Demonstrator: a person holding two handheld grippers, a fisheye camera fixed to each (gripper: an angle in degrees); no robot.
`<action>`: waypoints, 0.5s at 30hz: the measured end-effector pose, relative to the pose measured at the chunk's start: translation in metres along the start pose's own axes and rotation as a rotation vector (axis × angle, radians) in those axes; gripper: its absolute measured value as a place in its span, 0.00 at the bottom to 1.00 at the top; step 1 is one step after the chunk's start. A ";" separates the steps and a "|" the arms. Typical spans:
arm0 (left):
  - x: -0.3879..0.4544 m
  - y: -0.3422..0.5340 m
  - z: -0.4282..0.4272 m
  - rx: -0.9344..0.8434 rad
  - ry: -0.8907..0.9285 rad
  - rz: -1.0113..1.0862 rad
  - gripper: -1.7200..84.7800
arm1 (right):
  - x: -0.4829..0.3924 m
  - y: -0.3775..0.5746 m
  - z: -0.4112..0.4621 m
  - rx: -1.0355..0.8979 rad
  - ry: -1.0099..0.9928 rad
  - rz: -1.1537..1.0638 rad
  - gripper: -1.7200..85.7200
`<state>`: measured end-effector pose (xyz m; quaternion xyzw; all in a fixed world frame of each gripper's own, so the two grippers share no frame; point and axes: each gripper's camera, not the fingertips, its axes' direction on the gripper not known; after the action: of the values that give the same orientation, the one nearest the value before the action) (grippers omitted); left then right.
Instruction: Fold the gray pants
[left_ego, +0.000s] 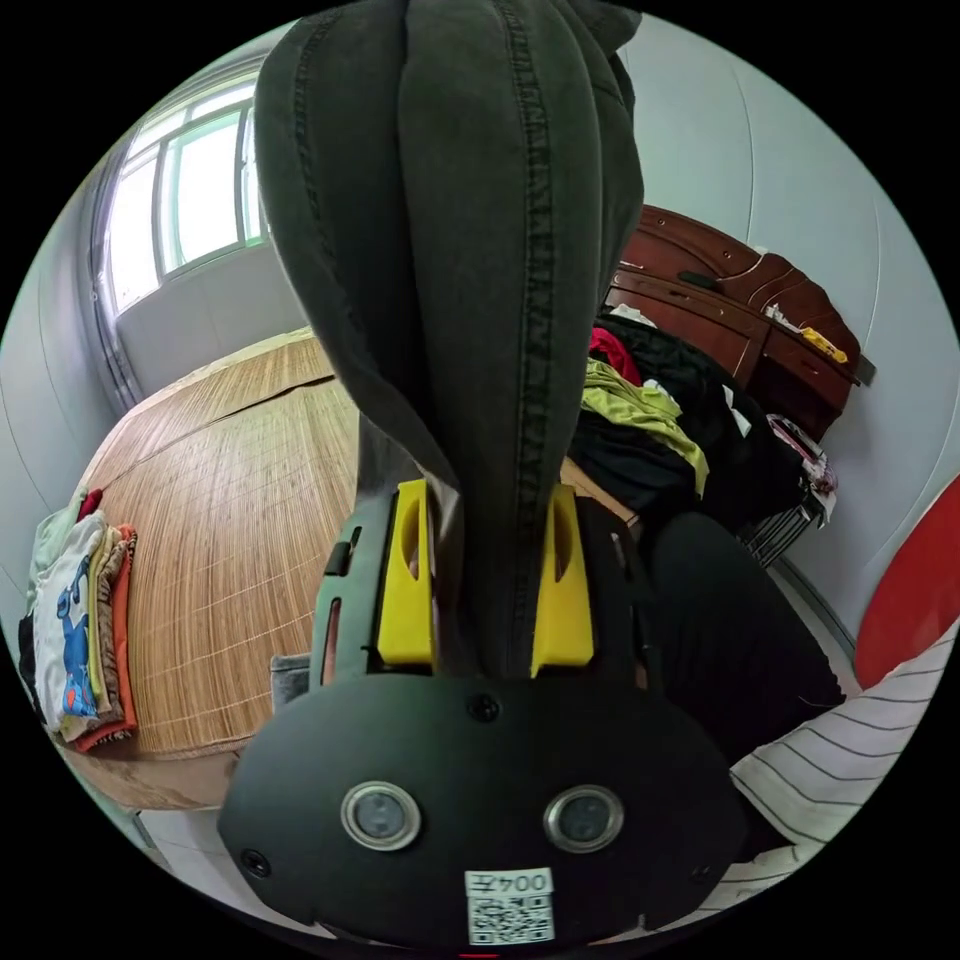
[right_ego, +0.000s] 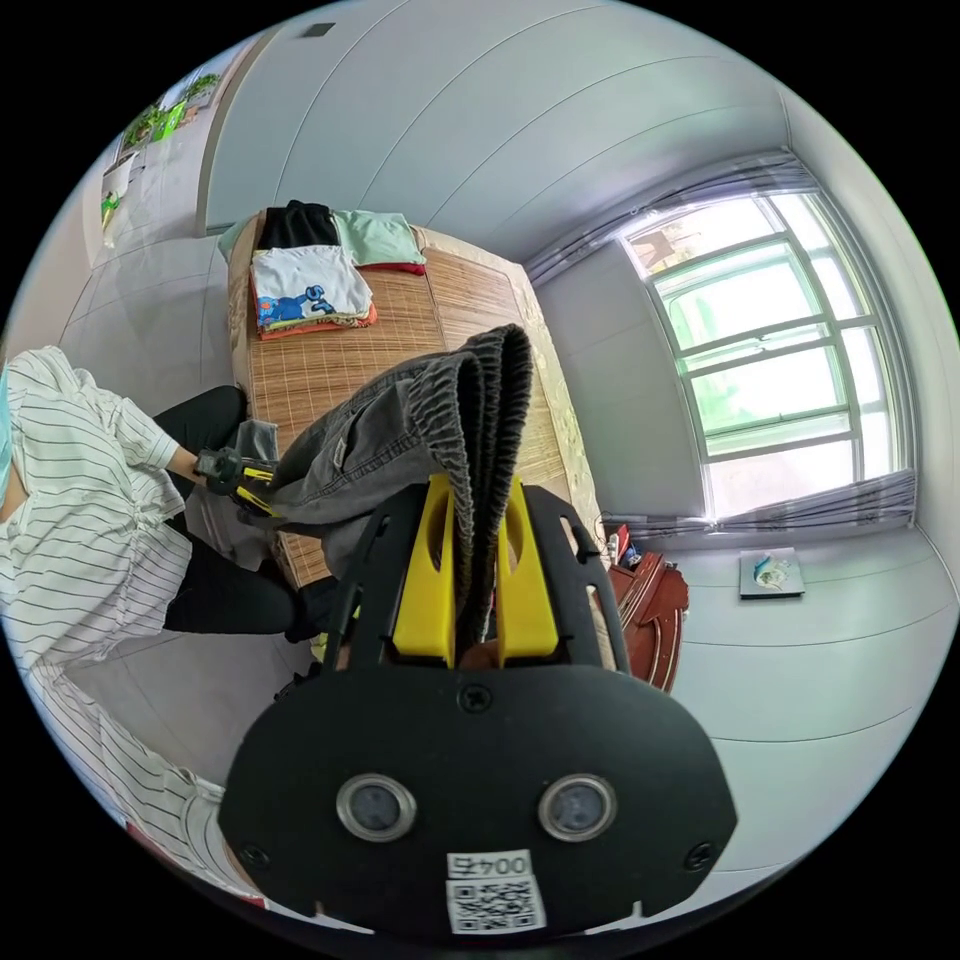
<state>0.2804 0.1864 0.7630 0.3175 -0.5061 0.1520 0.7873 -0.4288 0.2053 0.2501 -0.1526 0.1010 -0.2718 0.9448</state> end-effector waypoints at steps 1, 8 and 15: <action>0.004 0.002 0.000 -0.005 -0.018 -0.006 0.16 | 0.003 0.003 0.001 -0.003 0.004 0.007 0.09; -0.004 0.002 -0.019 0.017 0.034 -0.127 0.05 | 0.041 0.063 0.005 -0.012 0.044 0.101 0.08; -0.039 -0.026 -0.106 0.172 -0.031 -0.229 0.03 | 0.106 0.166 -0.009 0.069 0.147 0.348 0.09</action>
<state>0.3518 0.2393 0.6893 0.4418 -0.4638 0.0993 0.7615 -0.2629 0.2788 0.1731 -0.0799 0.1852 -0.1183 0.9723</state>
